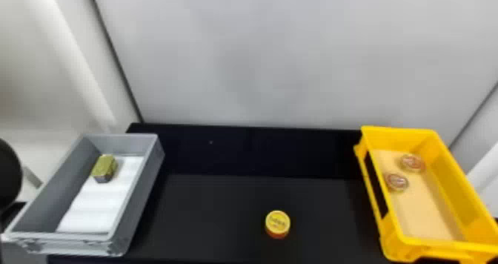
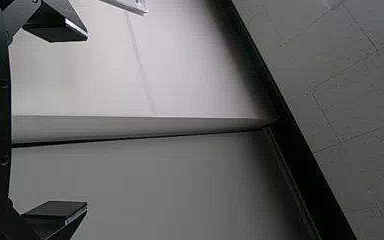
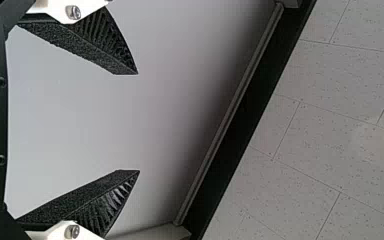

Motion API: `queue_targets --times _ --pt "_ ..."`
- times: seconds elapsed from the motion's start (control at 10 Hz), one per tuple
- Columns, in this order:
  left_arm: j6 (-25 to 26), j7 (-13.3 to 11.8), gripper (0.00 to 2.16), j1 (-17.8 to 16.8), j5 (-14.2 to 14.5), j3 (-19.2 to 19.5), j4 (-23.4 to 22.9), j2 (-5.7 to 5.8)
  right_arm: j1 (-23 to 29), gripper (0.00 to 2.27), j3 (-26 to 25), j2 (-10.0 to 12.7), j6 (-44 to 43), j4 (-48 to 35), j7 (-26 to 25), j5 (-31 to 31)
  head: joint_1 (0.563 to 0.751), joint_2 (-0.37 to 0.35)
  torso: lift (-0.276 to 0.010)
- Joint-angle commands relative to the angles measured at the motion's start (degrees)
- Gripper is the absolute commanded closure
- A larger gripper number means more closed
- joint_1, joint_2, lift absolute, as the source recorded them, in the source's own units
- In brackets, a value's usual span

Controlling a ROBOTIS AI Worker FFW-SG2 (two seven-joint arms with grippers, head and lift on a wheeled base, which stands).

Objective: Pick up the round yellow can and place it in the yellow rectangular box

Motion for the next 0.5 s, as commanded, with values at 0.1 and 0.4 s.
queue_targets --times 0.1,0.4 --pt "-0.08 0.0 0.09 -0.05 0.0 0.0 0.0 0.0 0.07 0.07 -0.06 0.0 0.01 -0.02 -0.01 0.03 0.694 0.054 -0.003" --pt "0.01 0.0 0.09 -0.14 0.0 0.09 0.0 0.0 0.16 0.07 -0.06 0.0 0.53 -0.11 -0.01 -0.06 0.694 0.054 -0.003"
